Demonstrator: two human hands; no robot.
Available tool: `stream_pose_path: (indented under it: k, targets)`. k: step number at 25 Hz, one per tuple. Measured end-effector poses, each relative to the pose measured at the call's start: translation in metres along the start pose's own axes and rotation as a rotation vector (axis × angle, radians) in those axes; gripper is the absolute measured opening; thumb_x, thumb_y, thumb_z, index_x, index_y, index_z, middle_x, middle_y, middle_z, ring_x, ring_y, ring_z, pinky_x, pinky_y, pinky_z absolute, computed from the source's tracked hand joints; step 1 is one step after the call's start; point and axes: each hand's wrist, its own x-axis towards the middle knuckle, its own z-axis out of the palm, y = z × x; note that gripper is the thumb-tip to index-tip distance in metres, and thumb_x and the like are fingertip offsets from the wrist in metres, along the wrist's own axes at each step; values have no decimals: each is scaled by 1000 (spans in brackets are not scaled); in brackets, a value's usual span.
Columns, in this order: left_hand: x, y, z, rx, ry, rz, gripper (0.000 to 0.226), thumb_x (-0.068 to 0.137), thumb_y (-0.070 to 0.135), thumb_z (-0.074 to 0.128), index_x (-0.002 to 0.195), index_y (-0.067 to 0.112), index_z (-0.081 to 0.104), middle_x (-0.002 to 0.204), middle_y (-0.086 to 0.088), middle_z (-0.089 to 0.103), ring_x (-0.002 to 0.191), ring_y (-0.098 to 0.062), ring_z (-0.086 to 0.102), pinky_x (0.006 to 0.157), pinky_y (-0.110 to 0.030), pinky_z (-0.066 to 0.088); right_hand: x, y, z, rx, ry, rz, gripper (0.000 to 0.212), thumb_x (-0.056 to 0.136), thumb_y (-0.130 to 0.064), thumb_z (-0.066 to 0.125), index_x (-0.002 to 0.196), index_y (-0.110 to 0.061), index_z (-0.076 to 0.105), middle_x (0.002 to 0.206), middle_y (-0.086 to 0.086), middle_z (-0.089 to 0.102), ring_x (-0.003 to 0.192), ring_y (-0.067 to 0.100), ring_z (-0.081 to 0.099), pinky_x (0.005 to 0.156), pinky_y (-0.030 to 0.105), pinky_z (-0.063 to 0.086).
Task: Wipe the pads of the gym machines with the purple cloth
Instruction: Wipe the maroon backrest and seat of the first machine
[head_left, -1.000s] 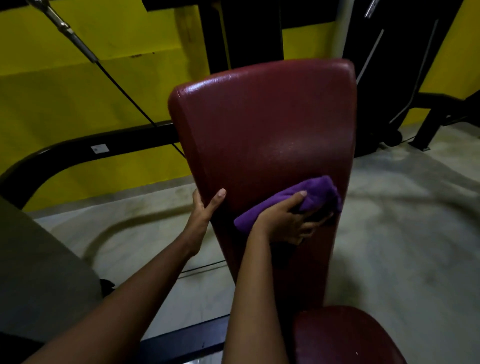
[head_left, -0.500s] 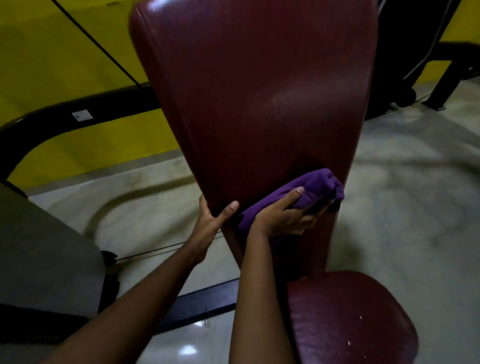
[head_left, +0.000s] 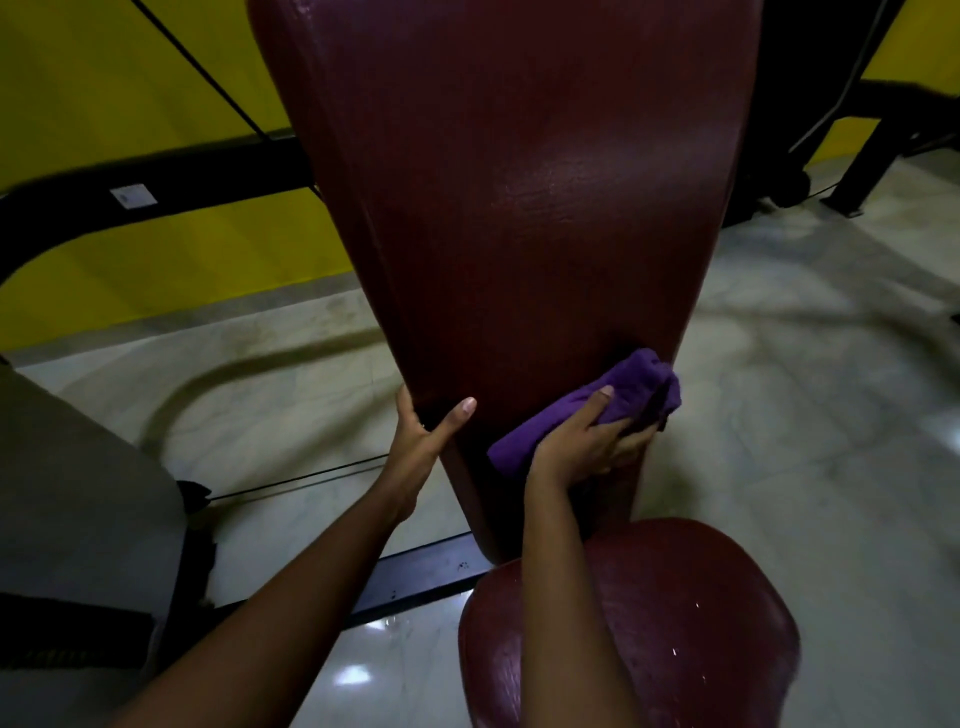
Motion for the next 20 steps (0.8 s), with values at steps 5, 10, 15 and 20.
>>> stream_pose_path:
  k: [5, 10, 15, 20]
  targets:
    - [-3, -5, 6, -71, -5, 20, 83, 85, 25, 64, 148, 27, 11, 133, 13, 39, 122, -6, 42, 98, -25, 37, -14, 48, -9, -66, 19, 194, 56, 96, -32, 45, 140, 1, 35, 148, 24, 28, 132, 42, 31, 107, 37, 19]
    - [-18, 5, 0, -60, -6, -28, 75, 86, 32, 63, 148, 28, 20, 144, 7, 39, 129, -11, 41, 98, -26, 35, -16, 22, -46, -51, -149, 252, 49, 97, -21, 48, 135, 8, 39, 143, 33, 31, 134, 42, 27, 110, 34, 15]
    - [-80, 55, -20, -53, 112, -170, 65, 94, 33, 52, 149, 20, 20, 156, -5, 24, 142, -20, 26, 105, -28, 24, -49, -75, -117, -90, -423, -40, 49, 96, -19, 48, 135, 9, 38, 146, 27, 32, 136, 35, 30, 107, 27, 13]
    - [-151, 125, -46, -94, 182, -30, 48, 97, 24, 47, 143, 16, 38, 149, -3, 39, 133, -15, 36, 96, -22, 29, -88, -165, -180, -8, -691, -316, 48, 96, -19, 49, 139, -2, 38, 146, 15, 33, 135, 26, 32, 109, 25, 20]
